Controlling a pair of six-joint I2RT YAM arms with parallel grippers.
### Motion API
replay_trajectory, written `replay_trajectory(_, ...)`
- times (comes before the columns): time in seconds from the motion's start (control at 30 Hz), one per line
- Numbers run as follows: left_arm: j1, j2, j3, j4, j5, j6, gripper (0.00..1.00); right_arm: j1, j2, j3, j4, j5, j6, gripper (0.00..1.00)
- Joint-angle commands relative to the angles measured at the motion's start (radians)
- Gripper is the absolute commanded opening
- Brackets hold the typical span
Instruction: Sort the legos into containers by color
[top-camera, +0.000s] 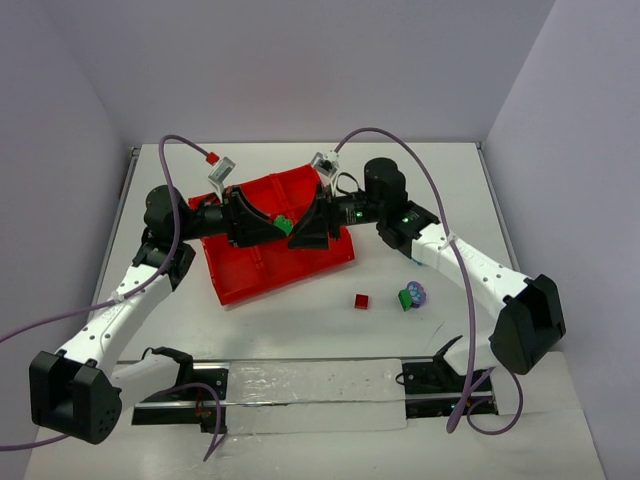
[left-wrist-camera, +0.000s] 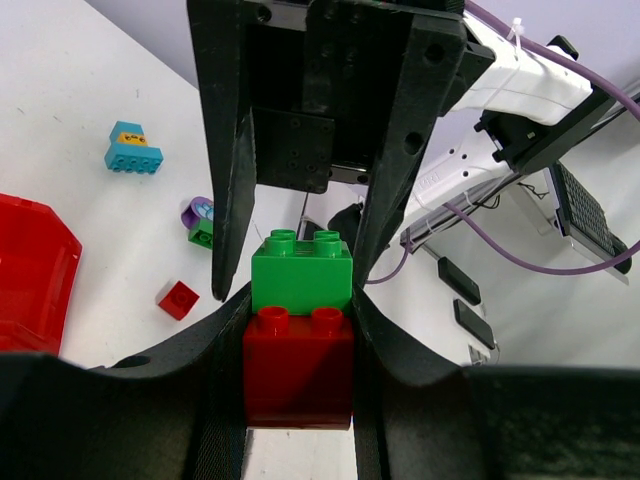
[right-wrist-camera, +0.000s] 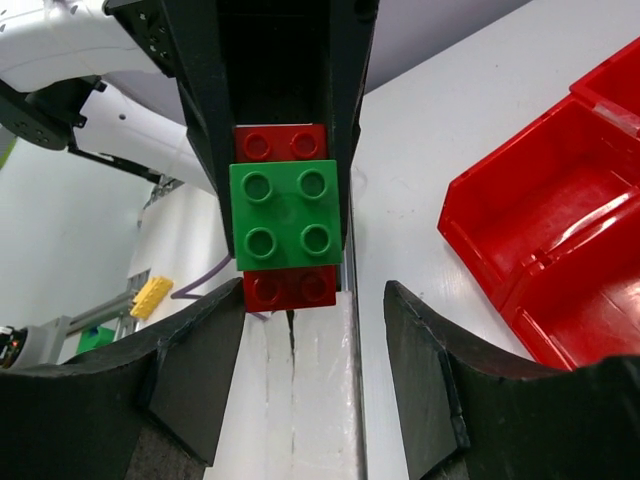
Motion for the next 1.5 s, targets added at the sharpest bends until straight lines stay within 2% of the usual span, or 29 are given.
replay_trajectory(0.0,0.001,-0.009,0.001,0.067,-0.001,-0.008,0.0,0.016,0.015,0.026,0.088,-0.046,0.034,0.62)
replay_trajectory(0.13,0.001,-0.006,-0.001,0.067,0.001,-0.006,0.0,0.026,0.023,0.032,0.091,-0.048,0.037,0.55)
replay_trajectory(0.37,0.001,-0.005,-0.01,0.067,-0.001,-0.003,0.0,0.041,0.029,0.052,0.089,-0.057,0.035,0.3)
replay_trajectory(0.43,0.001,-0.007,-0.01,0.067,0.001,0.0,0.0,0.045,0.03,0.053,0.082,-0.057,0.031,0.13)
replay_trajectory(0.5,0.001,-0.011,-0.012,0.067,0.001,0.003,0.0,0.045,0.031,0.048,0.081,-0.056,0.029,0.02)
replay_trajectory(0.6,0.001,-0.021,-0.009,0.057,-0.005,0.016,0.02,0.045,0.028,0.04,0.077,-0.047,0.026,0.0)
replay_trajectory(0.77,0.001,-0.044,0.013,-0.018,-0.023,0.063,0.91,0.045,0.021,0.032,0.047,-0.022,0.008,0.0)
replay_trajectory(0.8,0.001,-0.048,0.018,-0.038,-0.027,0.078,0.98,0.045,0.021,0.03,0.042,-0.02,0.004,0.0)
replay_trajectory(1.07,0.01,-0.091,0.079,-0.314,-0.079,0.235,0.99,0.032,-0.014,0.013,-0.009,0.029,-0.039,0.0)
replay_trajectory(1.2,0.027,-0.135,0.02,-0.261,-0.06,0.199,0.98,0.024,-0.024,0.01,-0.028,0.029,-0.054,0.0)
replay_trajectory(1.47,0.028,-0.119,-0.021,-0.191,-0.022,0.147,0.71,0.022,-0.03,0.01,-0.031,0.021,-0.054,0.0)
